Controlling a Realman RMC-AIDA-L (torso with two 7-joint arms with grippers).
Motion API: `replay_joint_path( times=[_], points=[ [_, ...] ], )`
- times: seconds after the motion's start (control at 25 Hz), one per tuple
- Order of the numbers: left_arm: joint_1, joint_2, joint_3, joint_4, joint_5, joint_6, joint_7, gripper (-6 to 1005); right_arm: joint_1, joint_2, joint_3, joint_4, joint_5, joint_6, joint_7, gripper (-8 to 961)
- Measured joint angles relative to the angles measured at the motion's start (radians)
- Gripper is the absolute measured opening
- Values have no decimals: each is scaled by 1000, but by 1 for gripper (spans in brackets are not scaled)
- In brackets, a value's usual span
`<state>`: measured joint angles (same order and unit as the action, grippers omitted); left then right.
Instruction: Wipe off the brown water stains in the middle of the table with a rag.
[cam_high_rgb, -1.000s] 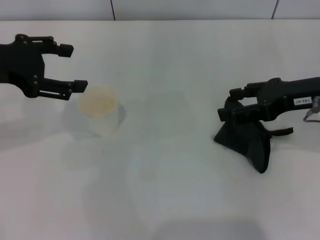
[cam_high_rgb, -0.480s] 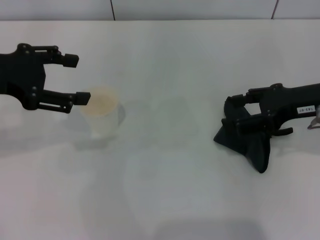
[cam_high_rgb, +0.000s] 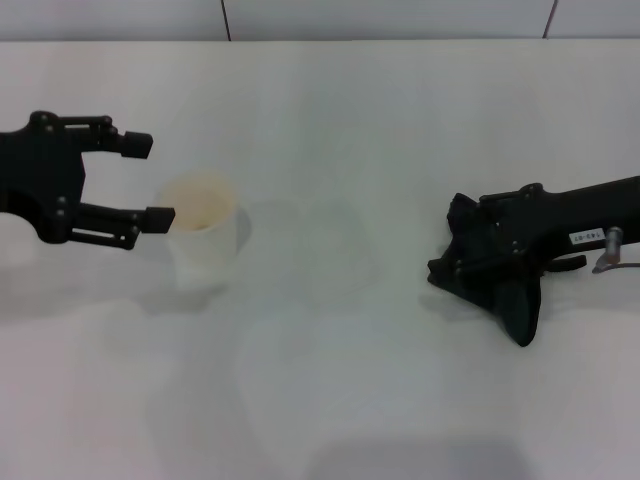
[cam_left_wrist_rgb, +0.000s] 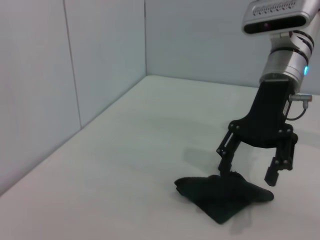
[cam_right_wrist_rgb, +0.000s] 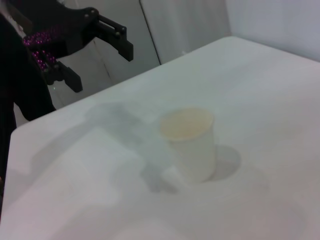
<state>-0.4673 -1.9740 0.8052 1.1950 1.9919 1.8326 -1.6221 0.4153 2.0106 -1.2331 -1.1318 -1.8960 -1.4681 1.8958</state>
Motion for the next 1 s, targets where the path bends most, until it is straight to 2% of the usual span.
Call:
replay_joint_path(
  times=[0.56, 1.0],
  points=[
    [1, 3, 16, -17, 73, 38, 4, 870, 13, 2, -89, -18, -22, 65, 24, 795],
    [-2, 4, 22, -67, 90, 39, 34, 870, 13, 2, -101, -20, -26, 70, 29, 796]
  ],
)
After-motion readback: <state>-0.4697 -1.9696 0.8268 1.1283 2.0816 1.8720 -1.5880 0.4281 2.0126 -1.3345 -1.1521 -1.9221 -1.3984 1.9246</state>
